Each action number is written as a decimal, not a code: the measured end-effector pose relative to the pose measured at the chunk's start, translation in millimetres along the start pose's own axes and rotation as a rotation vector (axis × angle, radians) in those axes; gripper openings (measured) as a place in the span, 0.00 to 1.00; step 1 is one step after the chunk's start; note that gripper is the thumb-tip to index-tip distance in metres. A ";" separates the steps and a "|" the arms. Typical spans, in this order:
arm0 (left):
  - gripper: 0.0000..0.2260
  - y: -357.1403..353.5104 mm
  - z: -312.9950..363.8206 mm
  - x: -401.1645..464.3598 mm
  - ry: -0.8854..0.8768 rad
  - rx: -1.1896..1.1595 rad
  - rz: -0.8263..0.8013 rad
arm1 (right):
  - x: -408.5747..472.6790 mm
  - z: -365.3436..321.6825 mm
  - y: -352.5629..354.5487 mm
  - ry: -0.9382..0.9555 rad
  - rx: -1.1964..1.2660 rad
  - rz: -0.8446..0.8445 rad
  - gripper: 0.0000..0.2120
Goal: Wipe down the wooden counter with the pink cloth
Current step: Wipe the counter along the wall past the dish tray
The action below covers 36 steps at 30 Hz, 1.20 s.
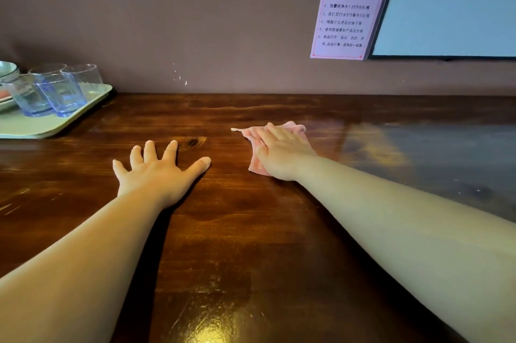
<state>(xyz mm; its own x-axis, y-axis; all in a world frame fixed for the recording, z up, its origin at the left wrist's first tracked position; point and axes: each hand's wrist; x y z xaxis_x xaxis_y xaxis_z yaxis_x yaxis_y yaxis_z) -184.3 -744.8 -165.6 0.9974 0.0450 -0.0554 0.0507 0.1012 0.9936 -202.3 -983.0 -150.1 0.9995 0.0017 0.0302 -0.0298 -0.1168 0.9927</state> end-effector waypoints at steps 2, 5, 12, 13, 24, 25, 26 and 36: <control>0.51 -0.6 -0.1 -0.3 -0.001 0.002 0.001 | -9.8 2.0 -3.9 0.056 0.029 0.001 0.24; 0.52 -3.0 -0.9 1.5 0.000 0.002 0.005 | -30.6 16.0 -10.8 0.166 0.137 0.040 0.21; 0.52 -1.5 -1.2 0.7 -0.007 -0.004 -0.001 | -4.5 23.2 -4.7 0.013 0.092 0.077 0.21; 0.52 -2.0 -1.2 1.5 -0.010 -0.002 0.000 | -11.0 27.5 -9.2 0.043 0.127 0.084 0.20; 0.51 -0.6 -0.9 -0.4 -0.014 -0.006 0.002 | -8.0 59.0 -6.7 -0.051 0.037 0.102 0.23; 0.51 -1.2 -1.1 0.6 -0.013 -0.003 0.001 | -17.1 63.3 -11.4 -0.010 0.053 0.084 0.24; 0.51 -1.7 -1.3 1.8 -0.012 0.000 0.000 | -25.5 68.4 -13.9 0.028 0.077 0.051 0.25; 0.51 -1.0 -1.2 1.4 -0.022 0.005 0.004 | -6.0 84.0 -2.7 -0.103 0.035 0.088 0.21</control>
<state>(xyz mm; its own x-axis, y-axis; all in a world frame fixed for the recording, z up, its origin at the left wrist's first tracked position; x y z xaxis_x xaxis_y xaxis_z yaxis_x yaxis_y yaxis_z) -183.0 -743.6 -166.9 0.9985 0.0237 -0.0497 0.0472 0.0960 0.9943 -207.8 -1066.1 -162.7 0.9884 -0.1116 0.1028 -0.1187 -0.1469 0.9820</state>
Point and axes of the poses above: each hand's wrist, its own x-axis towards the middle knuckle, its own y-axis out of the back of the hand, z = x × y, and after that the axes turned 1 degree about -x, right-handed
